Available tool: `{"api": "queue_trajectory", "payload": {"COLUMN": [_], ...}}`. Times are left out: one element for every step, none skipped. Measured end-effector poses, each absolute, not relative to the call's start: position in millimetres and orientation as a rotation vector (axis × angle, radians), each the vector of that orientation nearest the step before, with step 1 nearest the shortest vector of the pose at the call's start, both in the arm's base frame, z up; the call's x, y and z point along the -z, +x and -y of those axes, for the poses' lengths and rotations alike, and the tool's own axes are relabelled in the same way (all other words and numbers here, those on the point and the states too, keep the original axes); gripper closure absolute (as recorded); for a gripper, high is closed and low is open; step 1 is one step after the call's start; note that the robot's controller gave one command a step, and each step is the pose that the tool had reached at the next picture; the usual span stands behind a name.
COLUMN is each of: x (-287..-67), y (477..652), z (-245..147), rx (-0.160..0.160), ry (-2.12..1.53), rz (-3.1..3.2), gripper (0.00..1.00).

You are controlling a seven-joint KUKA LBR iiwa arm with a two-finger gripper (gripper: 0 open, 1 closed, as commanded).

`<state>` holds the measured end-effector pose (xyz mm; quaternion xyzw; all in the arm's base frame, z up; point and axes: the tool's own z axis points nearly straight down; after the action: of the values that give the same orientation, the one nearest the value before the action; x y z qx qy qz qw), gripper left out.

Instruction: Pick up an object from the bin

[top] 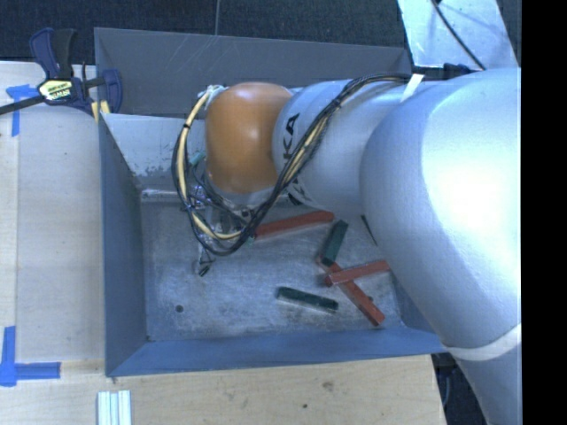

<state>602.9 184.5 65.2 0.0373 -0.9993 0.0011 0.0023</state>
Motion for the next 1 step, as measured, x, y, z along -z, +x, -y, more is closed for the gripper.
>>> {"api": "queue_trajectory", "payload": {"x": [-91.6], "y": [618.0], "z": [-133.8], "rx": [-0.002], "ry": [0.046], "rz": [3.149], "gripper": [0.0]}}
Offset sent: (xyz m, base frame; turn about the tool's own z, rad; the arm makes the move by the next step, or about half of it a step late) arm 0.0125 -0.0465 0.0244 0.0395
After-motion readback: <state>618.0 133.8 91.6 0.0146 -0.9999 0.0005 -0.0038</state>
